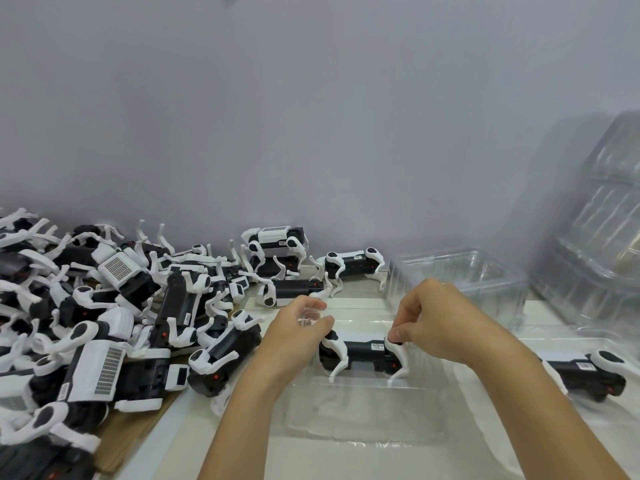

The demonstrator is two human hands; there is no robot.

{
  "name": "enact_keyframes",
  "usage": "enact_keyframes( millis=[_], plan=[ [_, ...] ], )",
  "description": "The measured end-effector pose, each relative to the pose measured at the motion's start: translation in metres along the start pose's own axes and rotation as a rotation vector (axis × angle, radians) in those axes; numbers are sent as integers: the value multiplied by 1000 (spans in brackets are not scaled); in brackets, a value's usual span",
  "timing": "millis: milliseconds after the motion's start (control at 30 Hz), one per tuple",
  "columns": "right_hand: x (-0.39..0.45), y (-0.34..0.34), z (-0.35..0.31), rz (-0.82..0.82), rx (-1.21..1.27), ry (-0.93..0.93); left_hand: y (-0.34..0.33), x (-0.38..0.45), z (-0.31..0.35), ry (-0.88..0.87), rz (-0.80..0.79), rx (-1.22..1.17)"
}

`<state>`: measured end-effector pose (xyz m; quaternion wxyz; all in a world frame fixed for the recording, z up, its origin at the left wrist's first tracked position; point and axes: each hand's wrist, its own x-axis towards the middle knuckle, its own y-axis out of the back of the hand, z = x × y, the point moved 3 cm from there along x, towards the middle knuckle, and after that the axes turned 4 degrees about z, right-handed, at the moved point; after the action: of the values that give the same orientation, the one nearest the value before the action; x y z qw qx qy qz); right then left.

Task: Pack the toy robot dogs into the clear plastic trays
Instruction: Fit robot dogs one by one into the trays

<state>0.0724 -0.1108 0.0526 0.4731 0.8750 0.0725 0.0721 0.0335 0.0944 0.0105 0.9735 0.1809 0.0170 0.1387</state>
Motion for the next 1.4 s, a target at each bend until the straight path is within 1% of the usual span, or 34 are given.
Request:
enact_keyframes(
  millis=[167, 300, 433, 500, 767, 867, 967, 1033, 1100, 1133, 1200, 1267, 1333, 1400],
  plan=[
    [1, 1, -4, -15, -16, 108, 0, -1, 0, 2, -25, 11],
    [1, -5, -16, 33, 74, 196, -2, -2, 0, -11, -62, 56],
    [-5, -27, -30, -27, 33, 236, -2, -2, 2, -15, -41, 81],
    [-6, -32, -35, -26, -21, 256, -2, -2, 3, -11, -26, 89],
    [-5, -35, -37, 31, -66, 246, -2, -3, 6, 2, -22, 94],
    [-5, -33, -36, 14, -63, 256, -1, -2, 5, -1, -25, 107],
    [-2, -25, -31, -6, 57, 245, 0, -2, 4, -2, -15, 125],
    [1, -13, -24, 72, 164, 225, 1, -2, 4, -1, 26, 142],
    [2, 2, -15, 152, 155, 204, 3, -1, 5, -18, 87, 172],
    [2, 9, -10, 162, 132, 186, 4, 0, 5, -32, 111, 189],
    [2, 21, 1, 107, 71, 122, 6, 0, 6, -54, 135, 225],
    [0, 26, 9, -20, 3, 39, 7, -2, 9, -95, 130, 273],
    [-3, 25, 11, -119, -53, 0, 5, -3, 14, -192, 100, 333],
    [-4, 20, 8, -140, -79, -2, 1, -7, 22, -297, 28, 365]
  ],
)
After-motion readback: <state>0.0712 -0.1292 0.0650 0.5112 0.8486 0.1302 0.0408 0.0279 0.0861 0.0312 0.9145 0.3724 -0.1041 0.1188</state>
